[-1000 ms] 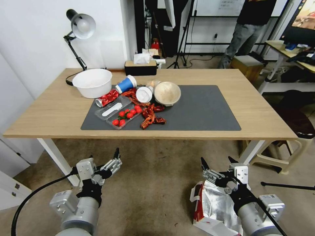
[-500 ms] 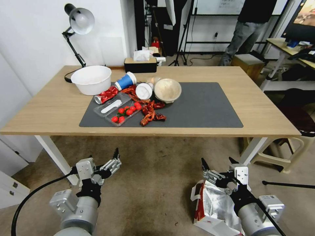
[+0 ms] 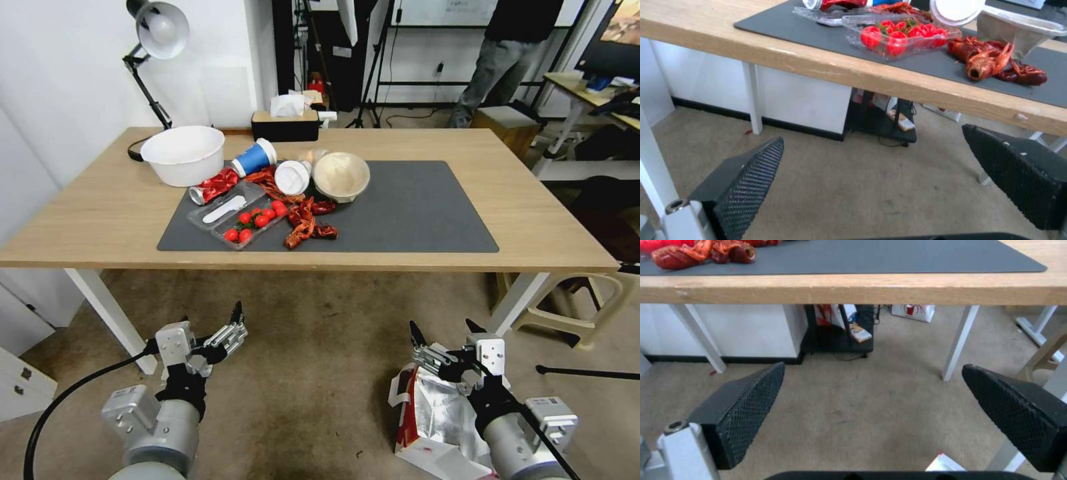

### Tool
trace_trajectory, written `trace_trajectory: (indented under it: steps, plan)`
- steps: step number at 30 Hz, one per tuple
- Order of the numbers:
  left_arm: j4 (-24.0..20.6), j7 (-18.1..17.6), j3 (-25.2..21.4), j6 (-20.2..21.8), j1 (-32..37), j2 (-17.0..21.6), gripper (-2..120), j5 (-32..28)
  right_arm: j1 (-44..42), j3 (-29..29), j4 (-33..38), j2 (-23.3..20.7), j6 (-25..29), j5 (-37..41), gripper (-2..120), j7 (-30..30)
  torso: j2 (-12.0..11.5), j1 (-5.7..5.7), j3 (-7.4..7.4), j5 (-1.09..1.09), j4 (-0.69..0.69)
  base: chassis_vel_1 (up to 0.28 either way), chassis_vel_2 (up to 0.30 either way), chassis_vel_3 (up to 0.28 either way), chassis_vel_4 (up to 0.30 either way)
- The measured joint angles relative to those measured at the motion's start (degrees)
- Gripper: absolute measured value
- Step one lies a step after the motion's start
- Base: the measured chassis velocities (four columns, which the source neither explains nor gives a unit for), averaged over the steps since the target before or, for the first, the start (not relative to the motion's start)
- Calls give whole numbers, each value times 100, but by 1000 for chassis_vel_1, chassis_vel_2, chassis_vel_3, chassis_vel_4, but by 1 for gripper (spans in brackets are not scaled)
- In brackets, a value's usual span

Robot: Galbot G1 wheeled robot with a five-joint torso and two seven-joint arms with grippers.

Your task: Pick up the food delivery bag from the floor and place it on the table.

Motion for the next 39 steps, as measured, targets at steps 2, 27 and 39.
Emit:
trace_trajectory:
  steps: [2,27,39]
  plan:
    - [0,2,2,0,-4,2,100,-2,-9,-5,0,5,14,-12,100,-1,-94,-42,-53,0,0,0,0,0,0]
    - [1,-1,52,5,-11,-24,100,2,14,-19,0,12,47,-43,100,-5,-791,-332,-460,0,0,0,0,0,0]
    - [9,15,55,14,-25,-25,100,24,35,-16,0,8,47,-43,100,11,-1102,-460,-644,0,0,0,0,0,0]
